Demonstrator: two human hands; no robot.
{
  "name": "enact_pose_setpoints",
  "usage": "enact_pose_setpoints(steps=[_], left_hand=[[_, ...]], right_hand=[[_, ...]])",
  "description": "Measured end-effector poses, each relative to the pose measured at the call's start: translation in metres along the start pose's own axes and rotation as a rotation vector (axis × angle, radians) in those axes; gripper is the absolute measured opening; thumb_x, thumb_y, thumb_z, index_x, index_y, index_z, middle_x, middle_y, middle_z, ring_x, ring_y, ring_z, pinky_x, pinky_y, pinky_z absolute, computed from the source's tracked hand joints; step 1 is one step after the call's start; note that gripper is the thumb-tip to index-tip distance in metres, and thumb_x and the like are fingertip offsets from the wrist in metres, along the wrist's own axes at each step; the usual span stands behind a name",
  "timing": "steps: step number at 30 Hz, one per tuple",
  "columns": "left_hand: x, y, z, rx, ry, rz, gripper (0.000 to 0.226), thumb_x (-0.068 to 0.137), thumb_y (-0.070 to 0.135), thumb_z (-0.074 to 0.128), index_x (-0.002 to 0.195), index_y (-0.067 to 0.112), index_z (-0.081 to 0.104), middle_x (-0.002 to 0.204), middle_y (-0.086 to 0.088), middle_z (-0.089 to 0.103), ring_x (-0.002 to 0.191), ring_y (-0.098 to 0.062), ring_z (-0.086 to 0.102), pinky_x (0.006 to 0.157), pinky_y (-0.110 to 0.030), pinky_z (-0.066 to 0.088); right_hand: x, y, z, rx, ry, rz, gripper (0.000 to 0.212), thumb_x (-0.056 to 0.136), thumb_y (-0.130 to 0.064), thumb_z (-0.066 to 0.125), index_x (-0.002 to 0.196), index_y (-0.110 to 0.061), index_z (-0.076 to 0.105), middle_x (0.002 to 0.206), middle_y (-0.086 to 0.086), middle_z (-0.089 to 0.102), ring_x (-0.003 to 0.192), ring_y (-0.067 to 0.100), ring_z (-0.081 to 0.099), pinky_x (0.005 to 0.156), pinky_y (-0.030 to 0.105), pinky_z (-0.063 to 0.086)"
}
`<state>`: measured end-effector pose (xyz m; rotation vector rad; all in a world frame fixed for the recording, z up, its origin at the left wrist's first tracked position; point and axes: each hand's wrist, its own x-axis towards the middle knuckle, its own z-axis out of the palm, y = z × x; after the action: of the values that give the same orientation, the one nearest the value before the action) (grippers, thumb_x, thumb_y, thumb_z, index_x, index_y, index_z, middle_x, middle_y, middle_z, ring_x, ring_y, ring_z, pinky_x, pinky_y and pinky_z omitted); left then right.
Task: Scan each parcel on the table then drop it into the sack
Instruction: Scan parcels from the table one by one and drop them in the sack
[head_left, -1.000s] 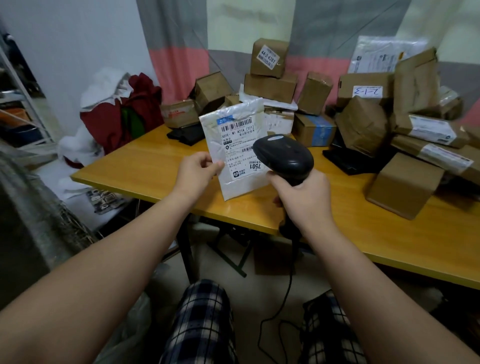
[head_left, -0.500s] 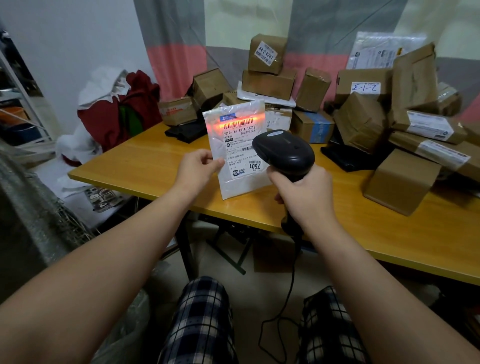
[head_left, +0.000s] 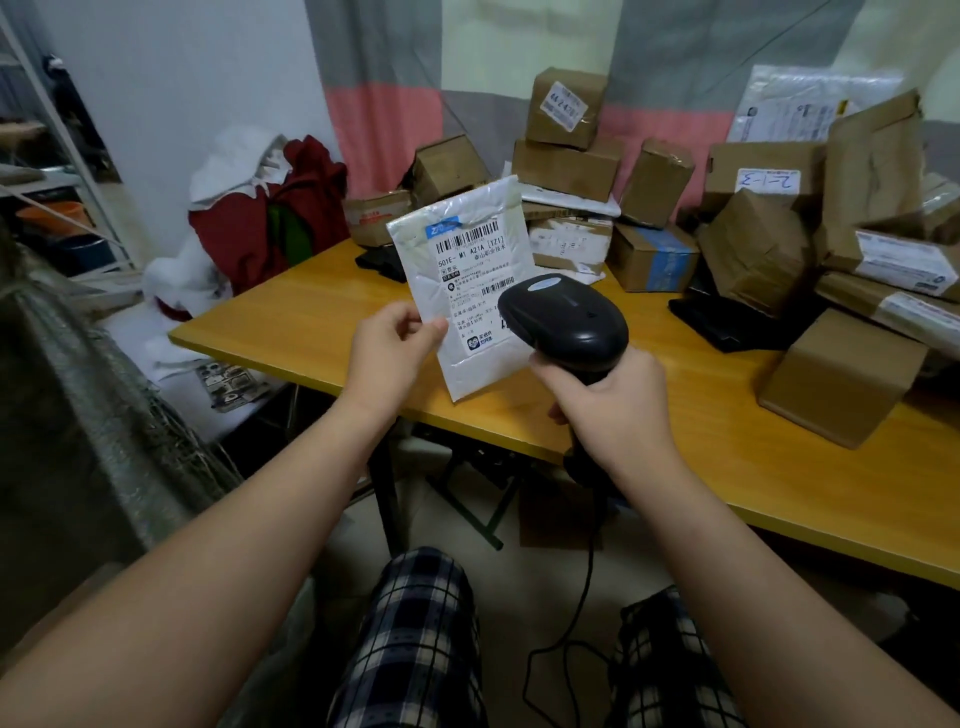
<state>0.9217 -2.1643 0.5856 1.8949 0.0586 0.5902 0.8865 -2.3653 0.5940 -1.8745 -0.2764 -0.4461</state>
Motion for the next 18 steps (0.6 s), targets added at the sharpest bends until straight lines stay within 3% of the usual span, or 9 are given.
enact_pose_setpoints(steps=[5, 10, 15, 18], left_hand=[[-0.062, -0.023, -0.072, -0.001, 0.143, -0.051, 0.003, 0.089, 0.017, 0.067, 0.086, 0.018, 0.066, 0.089, -0.017, 0.069, 0.081, -0.028, 0.065, 0.079, -0.042, 0.053], [-0.139, -0.054, -0.17, 0.15, 0.425, -0.196, 0.002, 0.088, 0.017, 0.067, 0.088, 0.015, 0.067, 0.084, -0.011, 0.068, 0.08, -0.026, 0.065, 0.075, -0.036, 0.054], [-0.201, -0.09, -0.256, 0.422, 0.672, -0.311, 0.014, 0.089, 0.018, 0.067, 0.081, 0.007, 0.062, 0.077, -0.015, 0.064, 0.072, -0.029, 0.061, 0.066, -0.038, 0.049], [-0.226, -0.11, -0.285, 0.624, 0.65, -0.378, 0.013, 0.088, 0.019, 0.067, 0.079, 0.012, 0.06, 0.075, -0.004, 0.062, 0.07, -0.023, 0.057, 0.062, -0.033, 0.04]], right_hand=[[-0.012, -0.006, 0.044, 0.072, -0.249, -0.082, 0.015, 0.073, -0.026, 0.079, 0.071, -0.023, 0.064, 0.058, -0.013, 0.062, 0.062, 0.005, 0.061, 0.058, 0.018, 0.045], [-0.035, -0.016, 0.13, 0.002, -0.559, -0.152, 0.029, 0.07, -0.04, 0.077, 0.095, -0.031, 0.065, 0.097, -0.004, 0.069, 0.094, 0.014, 0.064, 0.081, 0.036, 0.053], [-0.067, -0.032, 0.211, -0.199, -0.854, -0.211, 0.031, 0.078, -0.049, 0.073, 0.097, -0.042, 0.05, 0.104, -0.013, 0.059, 0.094, 0.009, 0.057, 0.083, 0.034, 0.05], [-0.086, -0.026, 0.253, -0.264, -0.907, -0.232, 0.035, 0.077, -0.049, 0.073, 0.101, -0.034, 0.054, 0.104, -0.007, 0.055, 0.094, 0.015, 0.06, 0.078, 0.035, 0.051]])
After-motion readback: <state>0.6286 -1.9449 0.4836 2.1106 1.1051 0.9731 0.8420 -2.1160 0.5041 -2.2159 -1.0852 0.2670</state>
